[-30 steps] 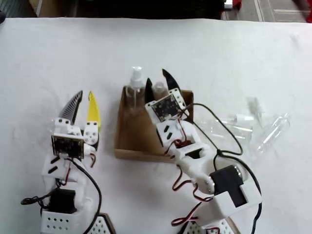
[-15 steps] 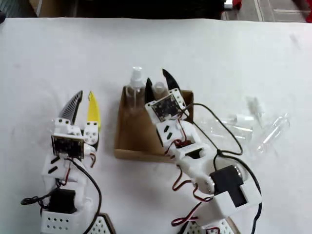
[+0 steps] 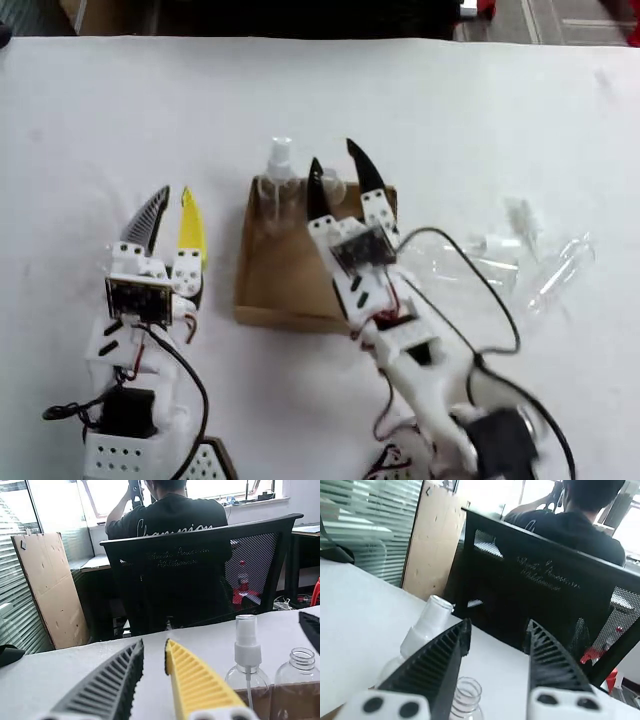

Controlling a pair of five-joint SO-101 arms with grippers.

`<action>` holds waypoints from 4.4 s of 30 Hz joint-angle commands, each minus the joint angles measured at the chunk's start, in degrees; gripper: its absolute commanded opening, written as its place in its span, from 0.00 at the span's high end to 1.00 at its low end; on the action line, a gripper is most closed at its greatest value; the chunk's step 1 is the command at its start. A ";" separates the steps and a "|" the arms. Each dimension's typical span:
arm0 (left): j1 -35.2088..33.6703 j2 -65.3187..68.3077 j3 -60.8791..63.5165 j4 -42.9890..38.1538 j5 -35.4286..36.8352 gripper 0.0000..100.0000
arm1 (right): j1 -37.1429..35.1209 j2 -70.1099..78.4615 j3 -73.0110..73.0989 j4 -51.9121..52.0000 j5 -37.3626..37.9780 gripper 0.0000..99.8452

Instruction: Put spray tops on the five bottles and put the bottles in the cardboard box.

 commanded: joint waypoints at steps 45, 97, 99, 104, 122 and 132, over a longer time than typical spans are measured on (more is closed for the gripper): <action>1.80 -0.48 0.18 -0.18 0.09 0.92 | 48.22 11.03 -80.26 118.02 14.77 0.81; -1.89 54.11 -35.43 19.52 -2.29 0.92 | 49.71 78.20 -141.19 147.91 23.21 0.89; -1.89 55.69 -33.76 17.05 -2.20 0.92 | 49.45 78.20 -141.19 147.91 23.21 0.89; -2.07 56.22 -26.90 7.65 -2.20 0.92 | 48.57 78.29 -140.57 147.91 23.21 0.89; -7.96 56.22 -22.42 0.97 3.34 0.92 | 46.90 81.27 -141.10 147.65 22.77 0.90; -7.60 56.31 -22.42 0.97 2.99 0.92 | 45.76 82.24 -141.19 146.24 23.12 0.99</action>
